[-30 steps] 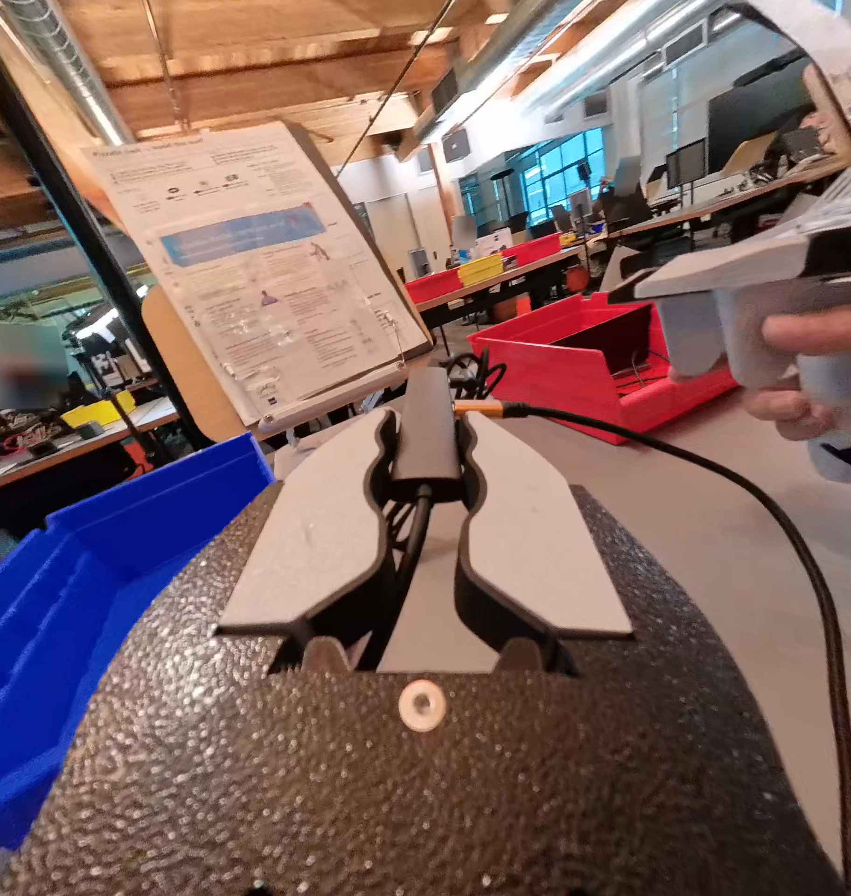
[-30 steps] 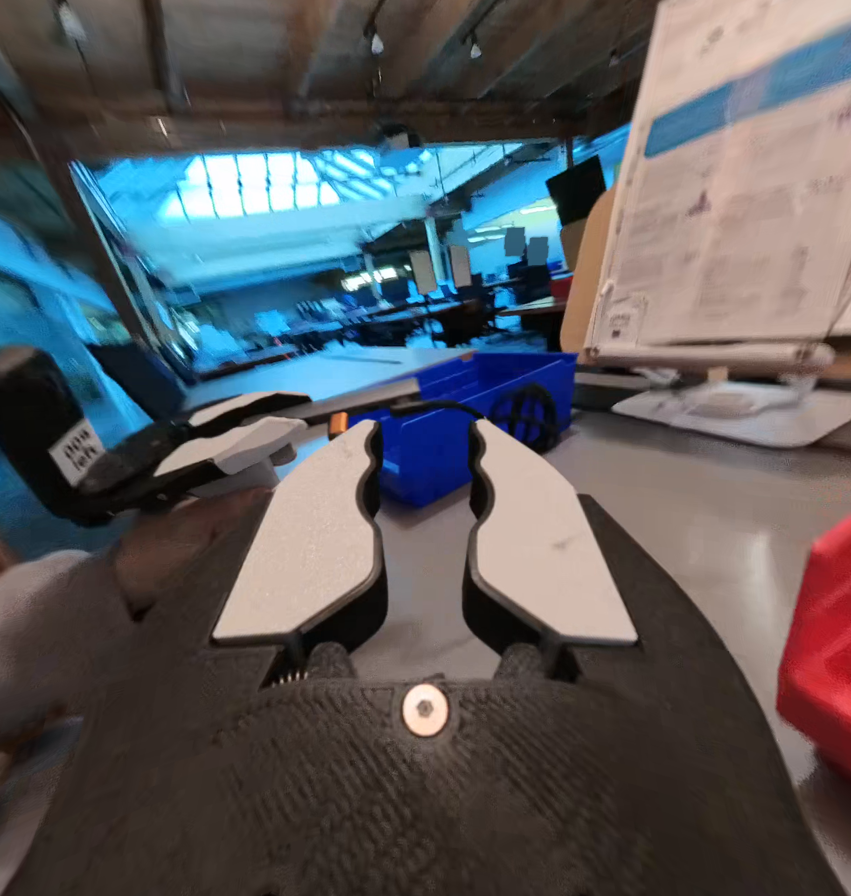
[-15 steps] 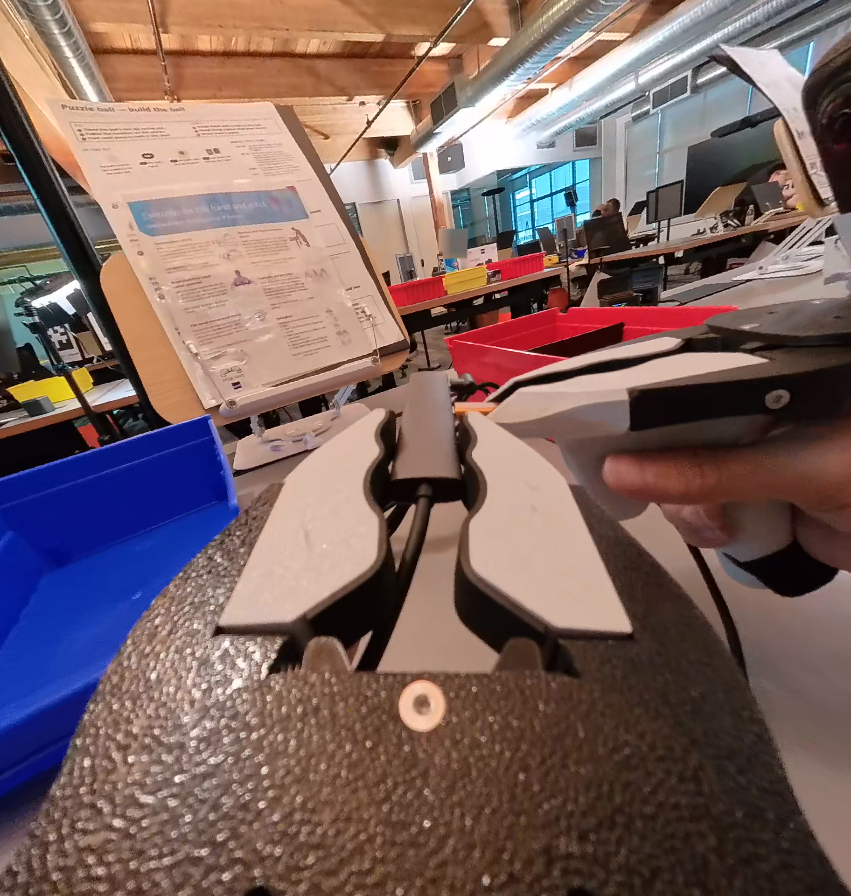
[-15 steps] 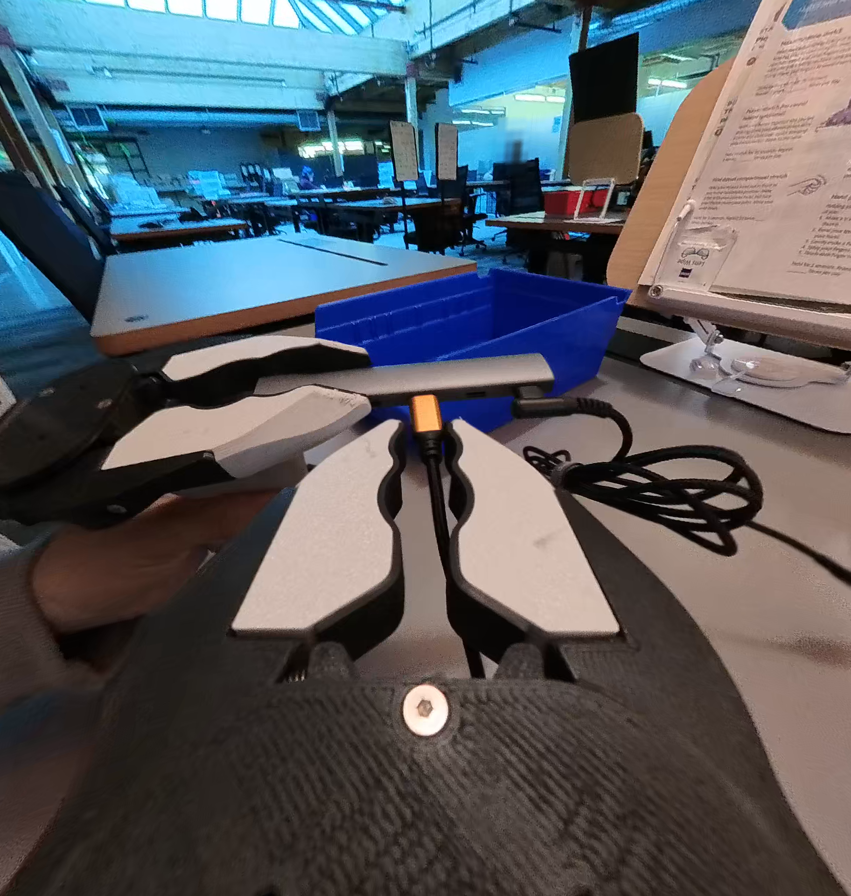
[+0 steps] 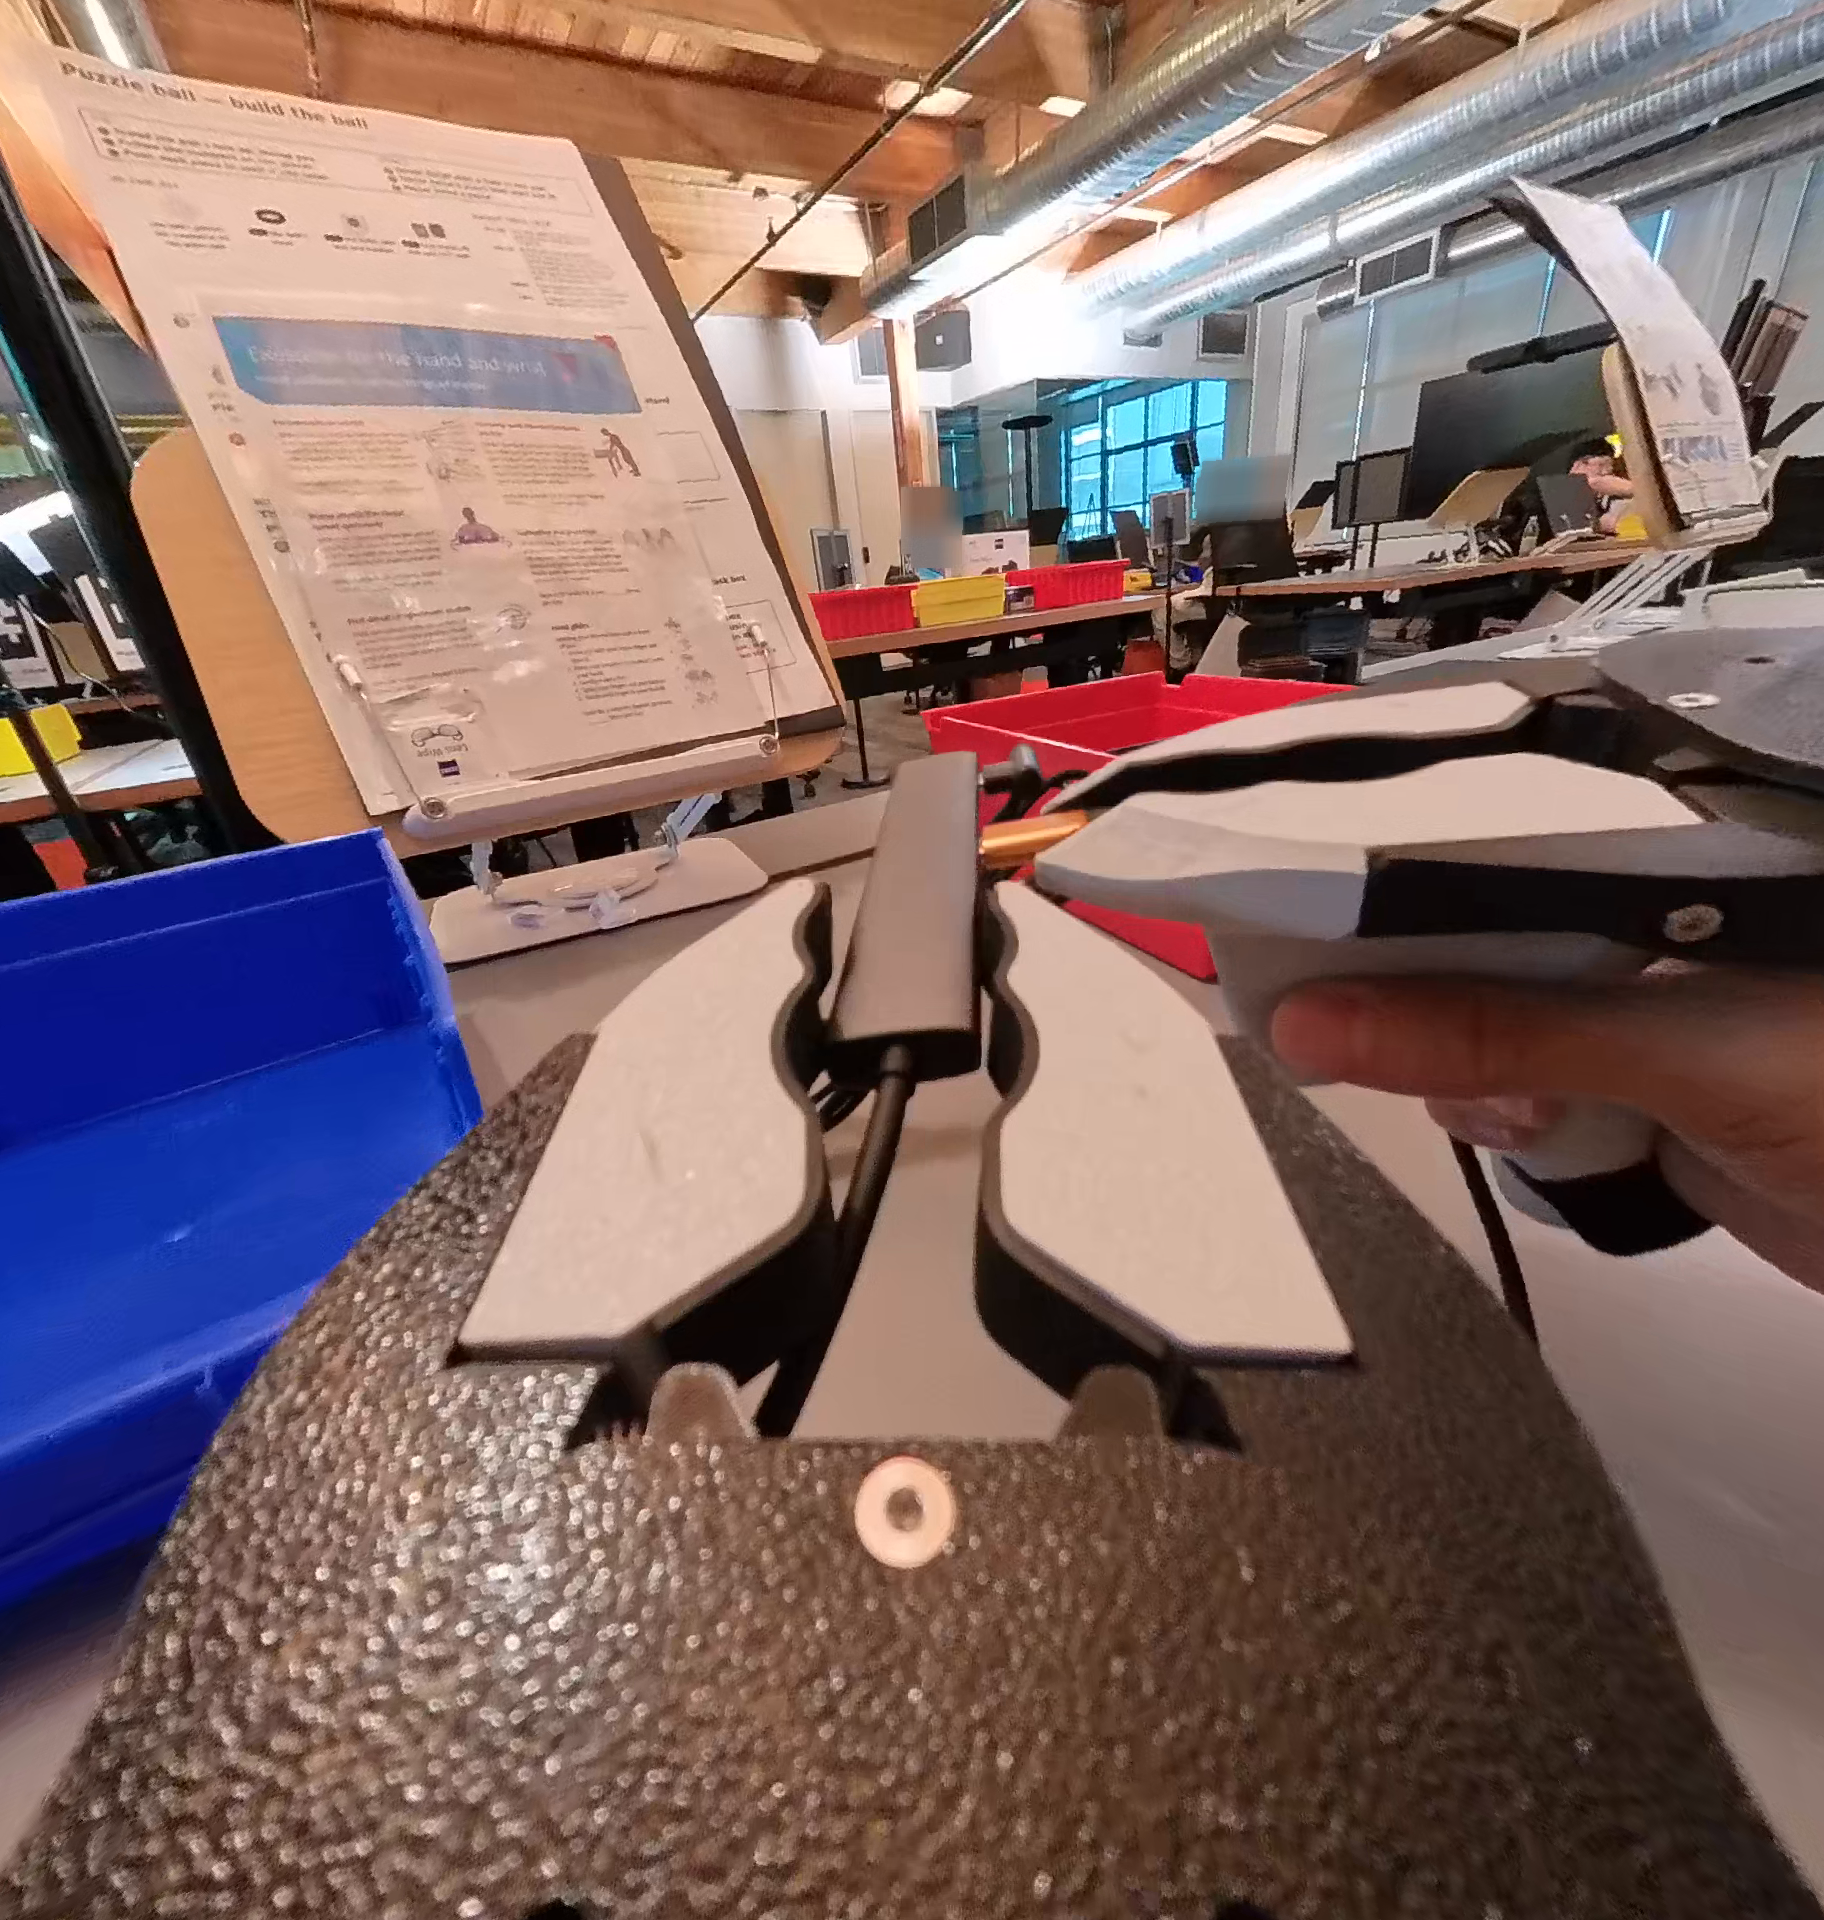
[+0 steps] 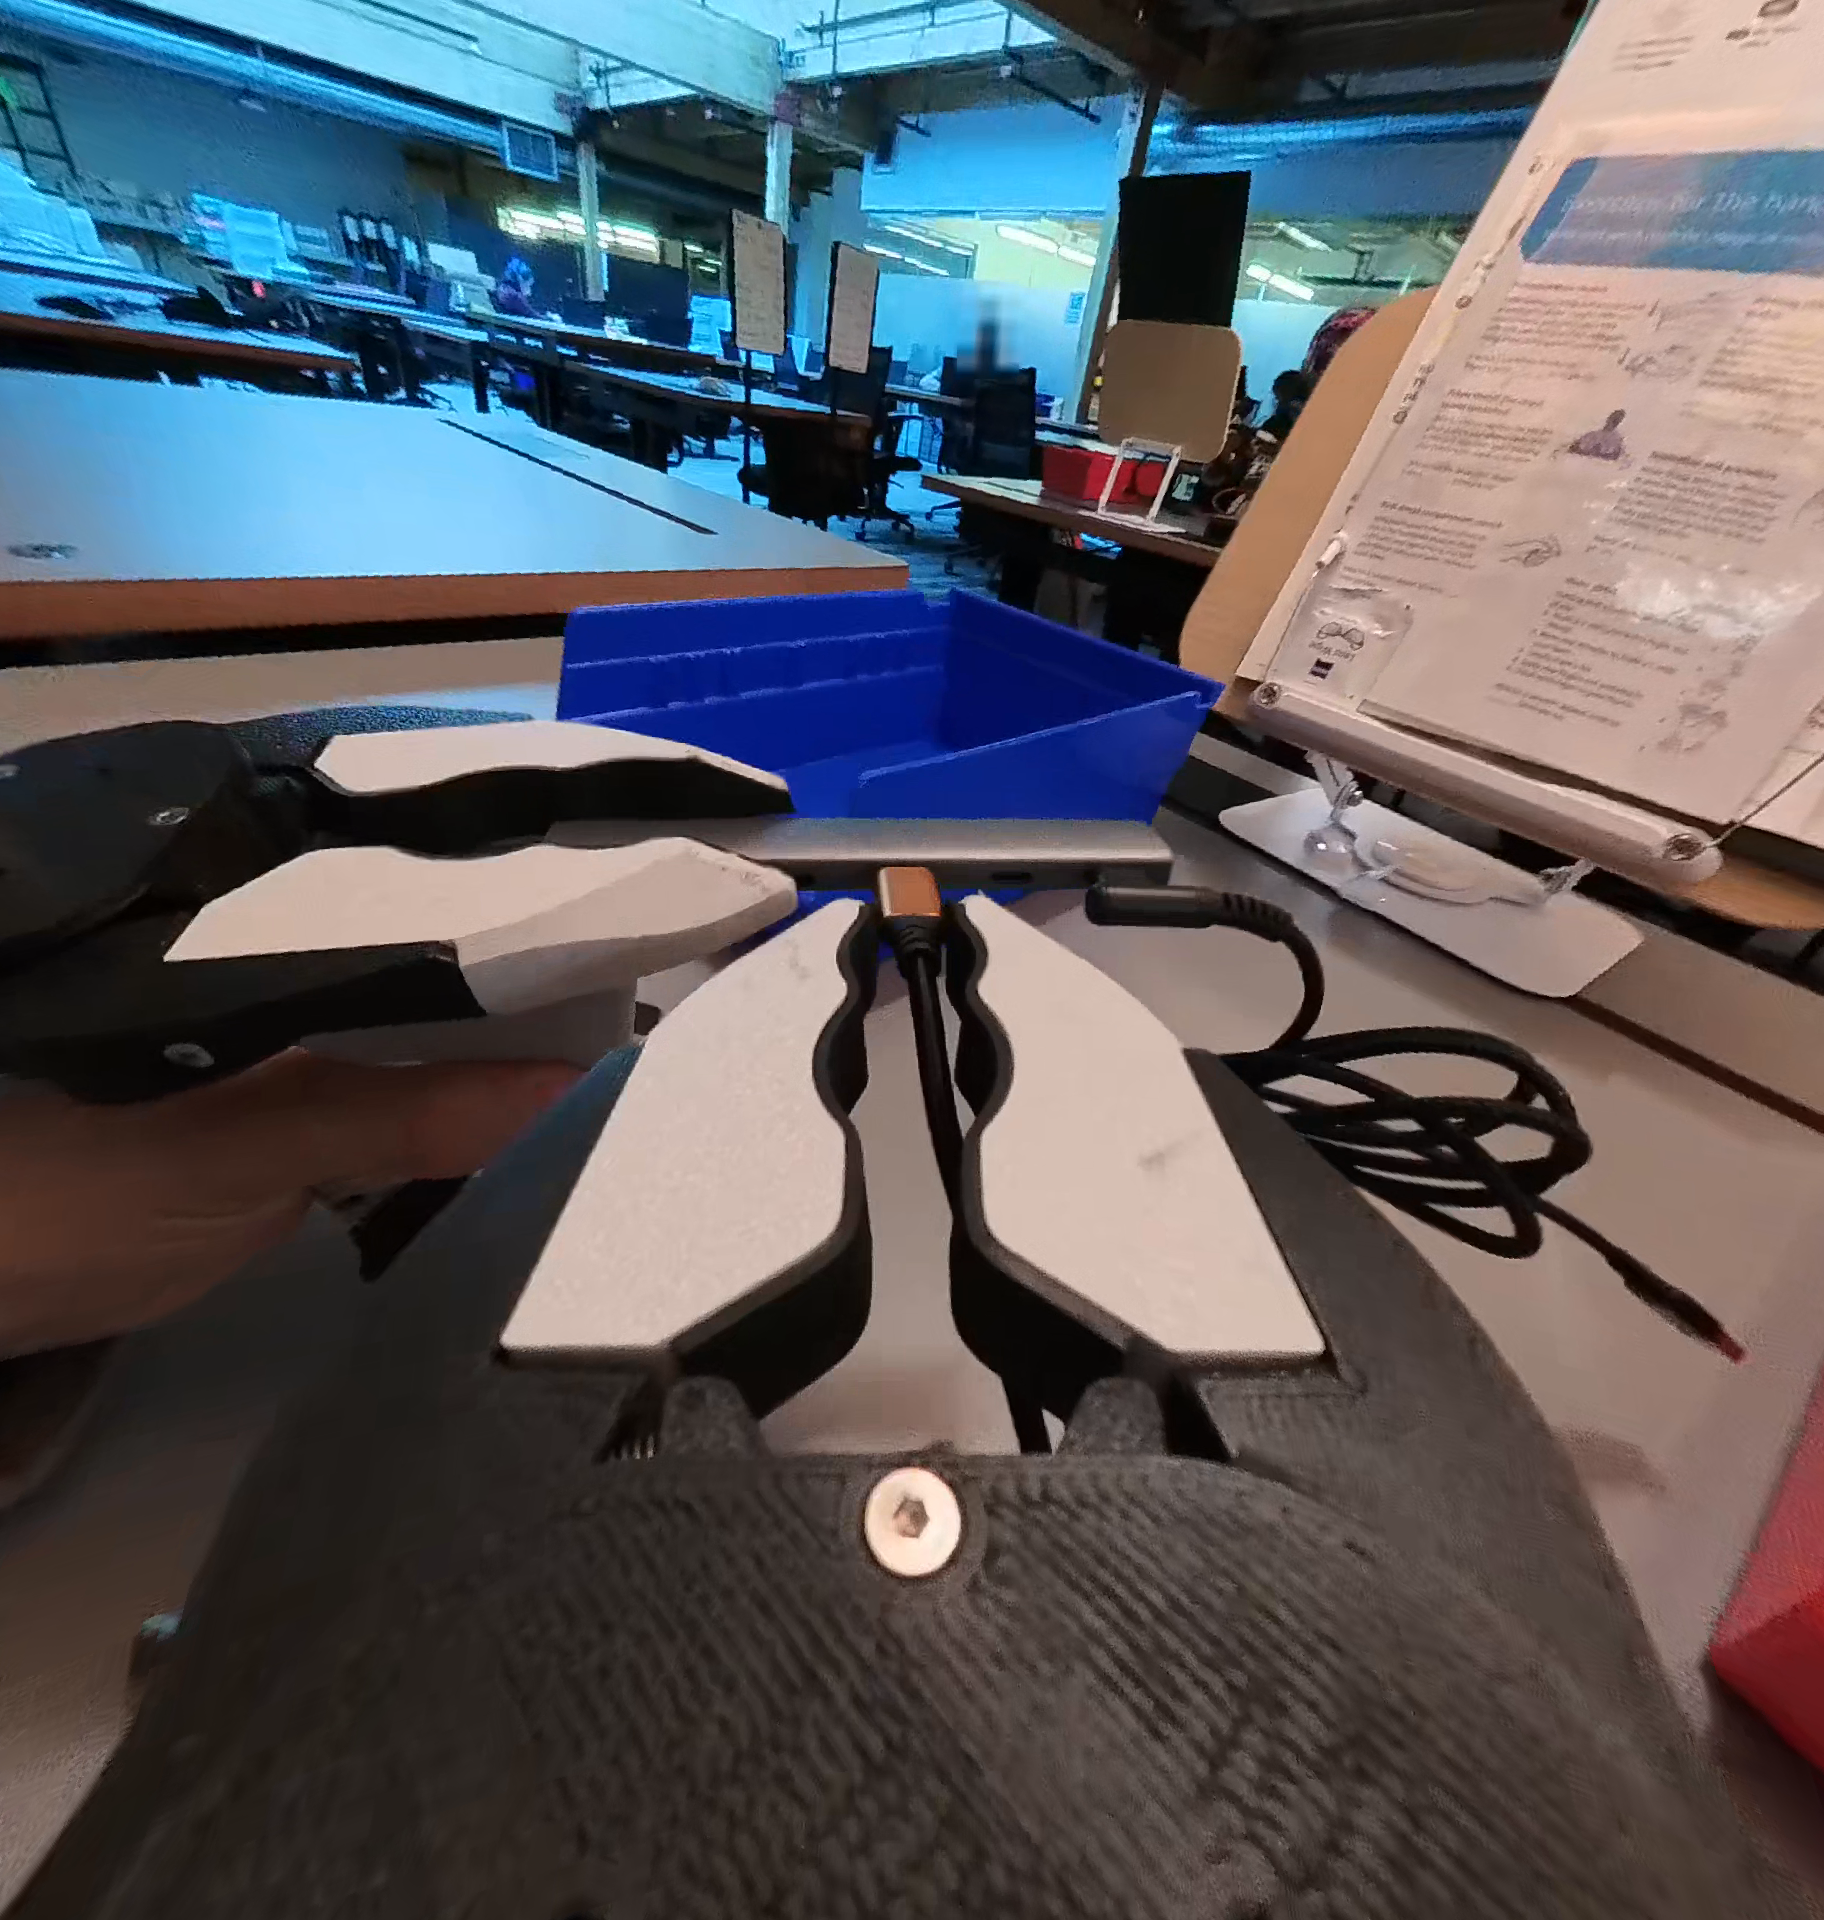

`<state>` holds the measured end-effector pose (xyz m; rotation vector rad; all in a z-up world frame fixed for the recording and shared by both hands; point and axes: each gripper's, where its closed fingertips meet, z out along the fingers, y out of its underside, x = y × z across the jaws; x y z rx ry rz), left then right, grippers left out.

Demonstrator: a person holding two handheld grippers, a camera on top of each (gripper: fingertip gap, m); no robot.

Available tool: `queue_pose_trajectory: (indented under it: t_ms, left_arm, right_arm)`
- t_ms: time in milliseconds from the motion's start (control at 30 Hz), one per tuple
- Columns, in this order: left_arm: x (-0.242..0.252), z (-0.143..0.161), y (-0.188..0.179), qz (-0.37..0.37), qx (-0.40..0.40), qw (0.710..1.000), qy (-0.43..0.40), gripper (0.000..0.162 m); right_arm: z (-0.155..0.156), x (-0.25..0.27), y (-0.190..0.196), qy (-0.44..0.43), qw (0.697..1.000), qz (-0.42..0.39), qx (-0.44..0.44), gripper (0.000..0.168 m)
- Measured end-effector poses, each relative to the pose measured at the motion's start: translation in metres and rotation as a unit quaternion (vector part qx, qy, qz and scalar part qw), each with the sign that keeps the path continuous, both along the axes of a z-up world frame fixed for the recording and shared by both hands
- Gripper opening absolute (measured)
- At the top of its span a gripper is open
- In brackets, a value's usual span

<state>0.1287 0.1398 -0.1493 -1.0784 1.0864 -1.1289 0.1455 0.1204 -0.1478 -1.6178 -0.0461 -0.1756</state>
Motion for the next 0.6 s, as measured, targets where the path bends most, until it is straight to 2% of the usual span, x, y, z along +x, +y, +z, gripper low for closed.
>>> queue_pose_trajectory:
  t_ms: [33,133,300,467,600]
  left_arm:
    - [0.000,-0.001,0.000,-0.001,-0.001,1.000,0.005,0.027]
    - [0.002,-0.003,-0.001,-0.015,-0.004,1.000,0.014,0.027]
    - [0.002,-0.003,-0.005,-0.074,-0.057,0.995,0.021,0.025]
    - [0.008,-0.015,-0.011,-0.147,-0.194,0.966,0.086,0.030]
    - [0.010,-0.012,-0.012,-0.155,-0.266,0.946,0.097,0.029]
  right_arm:
    - [0.001,0.000,0.000,-0.009,1.000,-0.003,0.002,0.013]
    - [0.004,0.001,-0.001,-0.026,1.000,-0.009,0.007,0.013]
    - [0.004,0.003,-0.003,-0.046,0.999,-0.014,0.008,0.013]
    - [0.000,0.009,-0.004,-0.040,0.999,-0.026,-0.005,0.012]
    - [-0.001,0.011,-0.004,-0.030,0.999,-0.028,-0.009,0.012]
